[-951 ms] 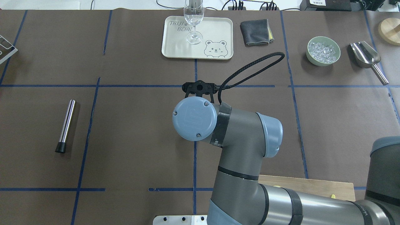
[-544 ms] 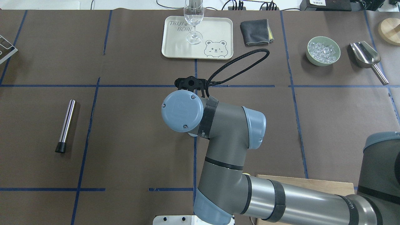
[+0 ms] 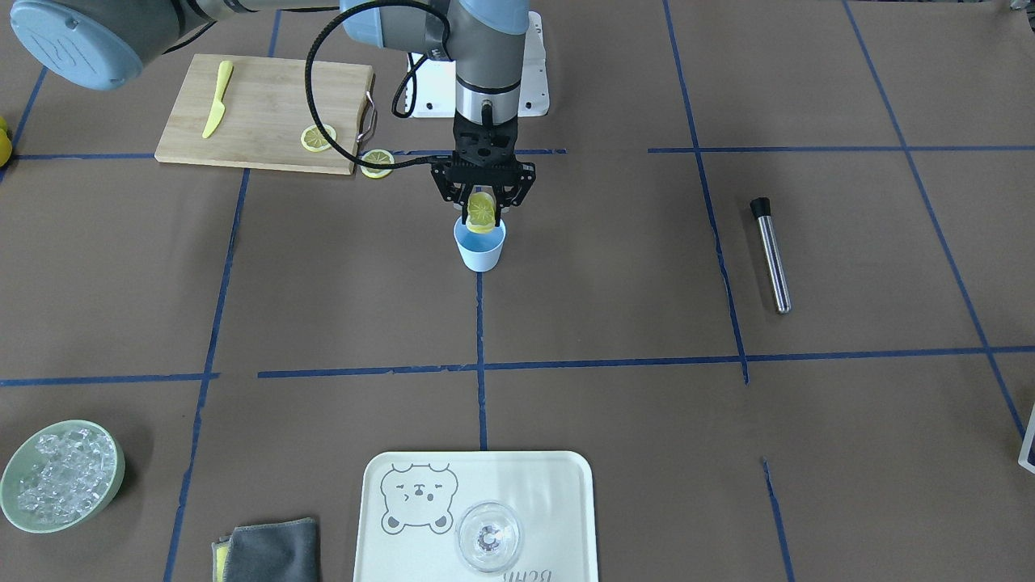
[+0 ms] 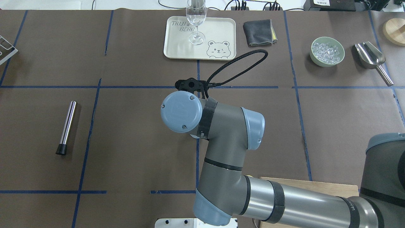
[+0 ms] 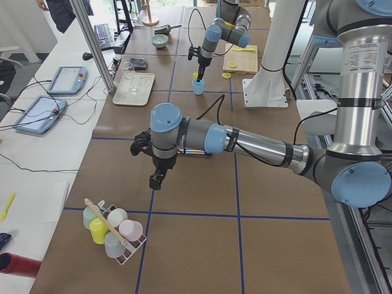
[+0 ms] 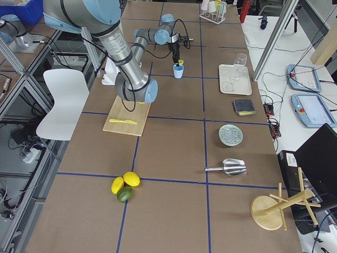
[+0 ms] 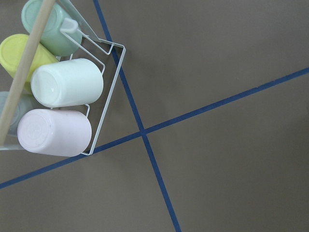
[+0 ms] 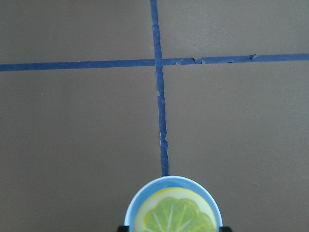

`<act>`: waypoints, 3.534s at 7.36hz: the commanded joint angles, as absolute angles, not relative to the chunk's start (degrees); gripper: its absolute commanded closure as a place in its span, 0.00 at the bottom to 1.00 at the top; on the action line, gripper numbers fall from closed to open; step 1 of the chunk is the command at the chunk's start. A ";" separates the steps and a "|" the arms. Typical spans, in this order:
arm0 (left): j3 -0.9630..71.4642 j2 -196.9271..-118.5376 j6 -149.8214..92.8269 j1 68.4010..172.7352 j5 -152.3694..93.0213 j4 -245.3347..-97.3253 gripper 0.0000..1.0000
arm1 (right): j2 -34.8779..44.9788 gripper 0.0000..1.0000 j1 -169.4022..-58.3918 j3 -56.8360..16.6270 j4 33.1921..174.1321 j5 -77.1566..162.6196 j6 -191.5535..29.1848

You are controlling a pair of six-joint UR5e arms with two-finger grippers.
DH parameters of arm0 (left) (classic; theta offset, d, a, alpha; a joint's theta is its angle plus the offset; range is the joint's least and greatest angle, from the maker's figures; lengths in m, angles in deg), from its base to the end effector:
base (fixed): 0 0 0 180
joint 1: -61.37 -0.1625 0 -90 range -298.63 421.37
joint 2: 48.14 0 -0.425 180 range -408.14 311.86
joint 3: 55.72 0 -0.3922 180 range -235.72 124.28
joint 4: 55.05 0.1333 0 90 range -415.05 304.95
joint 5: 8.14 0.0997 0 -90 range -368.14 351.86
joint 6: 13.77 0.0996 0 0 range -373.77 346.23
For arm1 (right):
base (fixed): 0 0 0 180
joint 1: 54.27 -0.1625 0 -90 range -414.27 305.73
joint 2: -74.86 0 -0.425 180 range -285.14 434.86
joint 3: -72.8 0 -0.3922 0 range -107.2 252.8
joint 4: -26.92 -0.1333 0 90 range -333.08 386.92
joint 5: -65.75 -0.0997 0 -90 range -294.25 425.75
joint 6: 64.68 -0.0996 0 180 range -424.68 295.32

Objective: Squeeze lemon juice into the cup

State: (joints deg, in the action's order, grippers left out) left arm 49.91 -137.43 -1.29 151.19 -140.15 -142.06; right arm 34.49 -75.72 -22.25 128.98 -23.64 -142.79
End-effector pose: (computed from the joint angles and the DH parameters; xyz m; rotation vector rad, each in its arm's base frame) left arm -0.0651 -0.4868 0.5383 0.2768 0.7074 0.2866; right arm -0.5943 -0.3779 0.1235 0.2234 -0.7105 0.1630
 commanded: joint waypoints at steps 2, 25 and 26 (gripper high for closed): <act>49.93 -137.43 -1.29 151.20 -140.15 -142.06 0.00 | 34.60 0.00 -75.80 -23.25 129.22 -24.85 -142.56; 41.41 -138.23 -70.28 104.27 -114.14 -186.36 0.33 | -20.15 0.00 -131.96 -42.16 126.06 -63.27 -71.80; 40.53 -139.01 -70.28 103.31 -113.27 -186.62 0.33 | -20.15 0.00 -132.22 -42.16 126.14 -63.27 -71.80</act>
